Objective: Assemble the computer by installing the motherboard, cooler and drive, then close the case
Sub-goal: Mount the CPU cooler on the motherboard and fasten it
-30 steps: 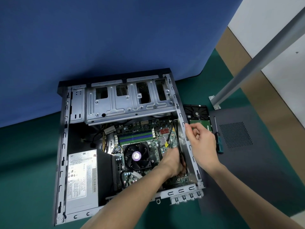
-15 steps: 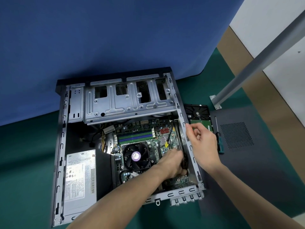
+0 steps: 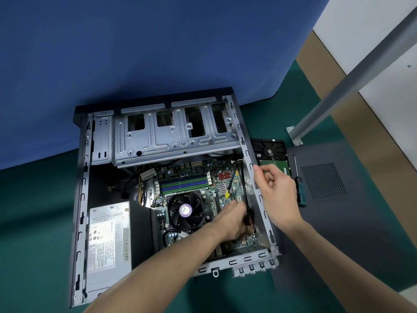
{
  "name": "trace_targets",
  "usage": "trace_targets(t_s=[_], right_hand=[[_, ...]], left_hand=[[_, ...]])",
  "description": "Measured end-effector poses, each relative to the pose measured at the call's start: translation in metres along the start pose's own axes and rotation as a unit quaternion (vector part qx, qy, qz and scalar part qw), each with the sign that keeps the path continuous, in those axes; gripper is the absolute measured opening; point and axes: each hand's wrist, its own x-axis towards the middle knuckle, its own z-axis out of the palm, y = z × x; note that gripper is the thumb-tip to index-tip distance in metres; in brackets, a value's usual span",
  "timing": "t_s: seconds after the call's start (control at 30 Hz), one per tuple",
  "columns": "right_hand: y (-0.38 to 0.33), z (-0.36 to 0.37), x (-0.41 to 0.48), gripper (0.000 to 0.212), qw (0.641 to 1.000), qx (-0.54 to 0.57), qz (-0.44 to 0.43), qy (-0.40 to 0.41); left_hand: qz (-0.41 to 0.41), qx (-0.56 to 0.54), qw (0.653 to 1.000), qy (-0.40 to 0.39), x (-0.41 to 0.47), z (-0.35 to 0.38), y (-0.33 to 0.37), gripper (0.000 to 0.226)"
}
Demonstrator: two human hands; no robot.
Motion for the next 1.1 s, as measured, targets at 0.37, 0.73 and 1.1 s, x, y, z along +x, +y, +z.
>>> trace_targets(t_s=[0.37,0.73,1.1], right_hand=[[-0.002,0.001,0.000,0.034,1.000,-0.007,0.000,0.004],[-0.006,-0.001,0.000,0.033,1.000,-0.027,-0.006,-0.003],[-0.011,-0.001,-0.003,0.032,0.995,-0.093,-0.001,0.025]], left_hand=[[0.013,0.102,0.994,0.042,-0.008,0.001,0.015,0.029],[-0.072,-0.011,0.997,0.036,-0.014,-0.008,0.021,0.037],[-0.071,0.097,0.968,0.219,-0.026,-0.077,0.015,0.043]])
